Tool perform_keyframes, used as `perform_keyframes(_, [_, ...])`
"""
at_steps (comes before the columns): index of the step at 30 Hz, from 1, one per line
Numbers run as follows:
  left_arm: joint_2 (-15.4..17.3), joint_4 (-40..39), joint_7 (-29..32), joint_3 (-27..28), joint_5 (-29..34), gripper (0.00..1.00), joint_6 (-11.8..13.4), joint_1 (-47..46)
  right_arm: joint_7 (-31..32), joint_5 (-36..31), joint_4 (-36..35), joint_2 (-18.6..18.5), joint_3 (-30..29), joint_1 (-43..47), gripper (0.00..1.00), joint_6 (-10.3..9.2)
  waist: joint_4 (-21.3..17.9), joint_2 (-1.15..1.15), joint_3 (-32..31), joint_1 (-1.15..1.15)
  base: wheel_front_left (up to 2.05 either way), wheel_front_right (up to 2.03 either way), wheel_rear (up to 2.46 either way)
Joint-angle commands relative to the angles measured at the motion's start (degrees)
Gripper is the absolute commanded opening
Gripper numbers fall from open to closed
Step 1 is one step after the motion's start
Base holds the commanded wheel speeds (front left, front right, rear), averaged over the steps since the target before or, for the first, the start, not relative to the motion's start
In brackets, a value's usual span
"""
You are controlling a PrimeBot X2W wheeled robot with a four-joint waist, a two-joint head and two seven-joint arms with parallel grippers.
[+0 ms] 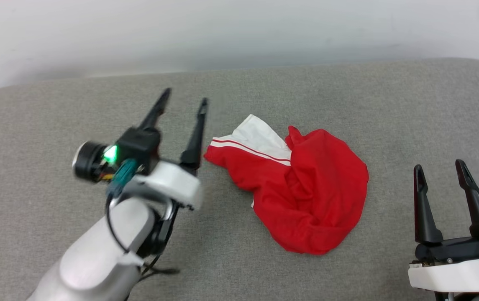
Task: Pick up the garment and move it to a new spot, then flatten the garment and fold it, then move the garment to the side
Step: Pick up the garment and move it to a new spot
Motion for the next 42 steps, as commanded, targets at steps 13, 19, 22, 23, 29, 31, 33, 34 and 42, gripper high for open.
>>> perform_keyframes(13, [-5.5,-9.3,-0.2,22.3,15.6,1.00,1.2,25.1,-0.1,0.9,1.2,0.1,-0.3,2.4,1.00,-0.02,1.6,0.00,-2.9,0.00,0.00,0.00,0.00])
perform_keyframes(19, [-10.4,-9.8,-0.3,28.7,19.9,1.00,-4.0,31.8,-0.1,2.0,3.1,0.1,-0.3,3.6,1.00,-0.02,1.7,0.00,-4.3,0.00,0.00,0.00,0.00])
perform_keyframes(22, [-12.6,-8.7,-0.3,31.2,21.5,1.00,-6.9,34.3,-0.1,2.6,3.9,0.1,-0.1,4.3,1.00,-0.02,1.6,0.00,-5.0,0.00,0.00,0.00,0.00])
perform_keyframes(23, [-13.3,-8.4,-0.3,31.9,22.1,1.00,-7.8,34.9,-0.1,3.0,4.2,0.1,-0.1,4.6,1.00,-0.02,1.6,0.00,-5.1,0.00,0.00,0.00,0.00])
perform_keyframes(29, [-16.7,-6.7,-0.3,35.4,25.2,1.00,-12.1,37.9,-0.1,3.7,5.6,0.1,0.2,5.9,1.00,-0.02,1.5,0.00,-5.9,0.00,0.00,0.00,0.00])
perform_keyframes(31, [-17.6,-6.3,-0.3,36.3,26.0,1.00,-13.5,38.3,-0.1,3.8,6.0,0.1,0.3,6.2,1.00,-0.02,1.5,0.00,-6.0,0.00,0.00,0.00,0.00])
perform_keyframes(33, [-18.3,-6.0,-0.3,37.3,26.7,1.00,-14.6,38.7,-0.1,4.0,6.3,0.1,0.3,6.6,1.00,-0.02,1.5,0.00,-6.1,0.00,0.00,0.00,0.00])
perform_keyframes(34, [-18.7,-5.9,-0.3,37.7,27.1,1.00,-15.1,38.9,-0.1,4.0,6.4,0.1,0.3,6.7,1.00,-0.02,1.5,0.00,-6.1,0.00,0.00,0.00,0.00])
perform_keyframes(42, [-20.7,-5.3,-0.3,40.8,28.9,1.00,-17.9,39.7,-0.1,4.1,6.9,0.1,0.4,6.9,1.00,-0.02,1.5,0.00,-6.1,0.00,0.00,0.00,0.00])
